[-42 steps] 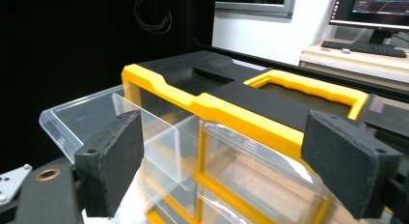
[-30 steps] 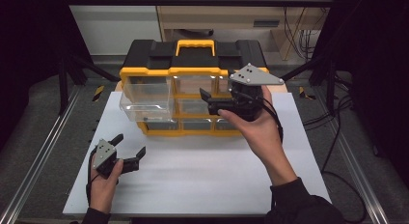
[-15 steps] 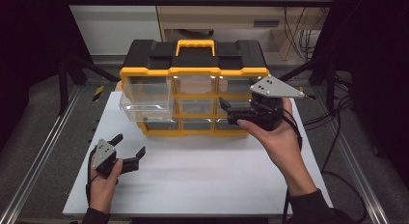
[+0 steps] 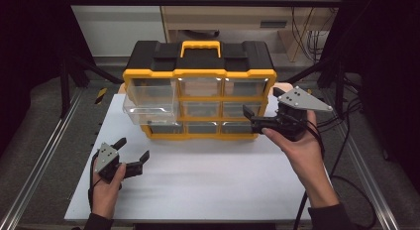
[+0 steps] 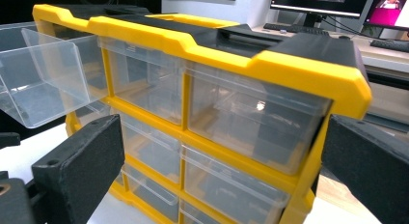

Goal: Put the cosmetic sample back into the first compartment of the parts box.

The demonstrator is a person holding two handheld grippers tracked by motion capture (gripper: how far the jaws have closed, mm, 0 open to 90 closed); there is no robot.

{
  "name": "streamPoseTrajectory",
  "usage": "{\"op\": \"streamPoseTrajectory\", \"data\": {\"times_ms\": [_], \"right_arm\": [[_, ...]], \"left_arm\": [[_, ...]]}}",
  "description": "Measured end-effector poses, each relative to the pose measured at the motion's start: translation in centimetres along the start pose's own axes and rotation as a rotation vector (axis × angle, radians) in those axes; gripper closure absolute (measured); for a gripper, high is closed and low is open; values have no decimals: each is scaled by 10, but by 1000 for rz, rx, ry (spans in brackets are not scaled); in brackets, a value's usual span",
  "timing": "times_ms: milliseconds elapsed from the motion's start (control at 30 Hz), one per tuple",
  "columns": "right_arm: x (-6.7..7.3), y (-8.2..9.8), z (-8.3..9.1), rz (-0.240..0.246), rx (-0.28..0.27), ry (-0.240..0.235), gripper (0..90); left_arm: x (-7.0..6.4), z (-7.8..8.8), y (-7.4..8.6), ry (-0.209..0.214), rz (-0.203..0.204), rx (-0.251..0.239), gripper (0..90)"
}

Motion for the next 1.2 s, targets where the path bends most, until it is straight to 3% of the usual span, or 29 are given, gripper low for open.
{"op": "streamPoseTrajectory", "data": {"times_ms": [267, 467, 667, 967, 1200], "right_arm": [[-11, 17, 6, -2, 13, 24, 23], [-21, 32, 10, -38, -8, 35, 26], [-28, 46, 15, -43, -11, 56, 34], [-35, 72, 30, -55, -66, 64, 37], [-41, 95, 33, -78, -55, 84, 37]], "left_arm": [[0, 0, 0, 2, 0, 0, 25], [0, 0, 0, 1, 3, 2, 25], [0, 0, 0, 5, -1, 0, 25], [1, 1, 1, 0, -2, 2, 22], [0, 1, 0, 2, -3, 2, 22]]}}
Point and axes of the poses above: each handheld gripper's, and its own axes: z roughly backward along the jaws, y roughly out of its underside, x roughly to its left, the point moved 2 cm from there along -z, roughly forward along the jaws, and after that the axes turned 10 degrees about x, right-handed, at the moved point
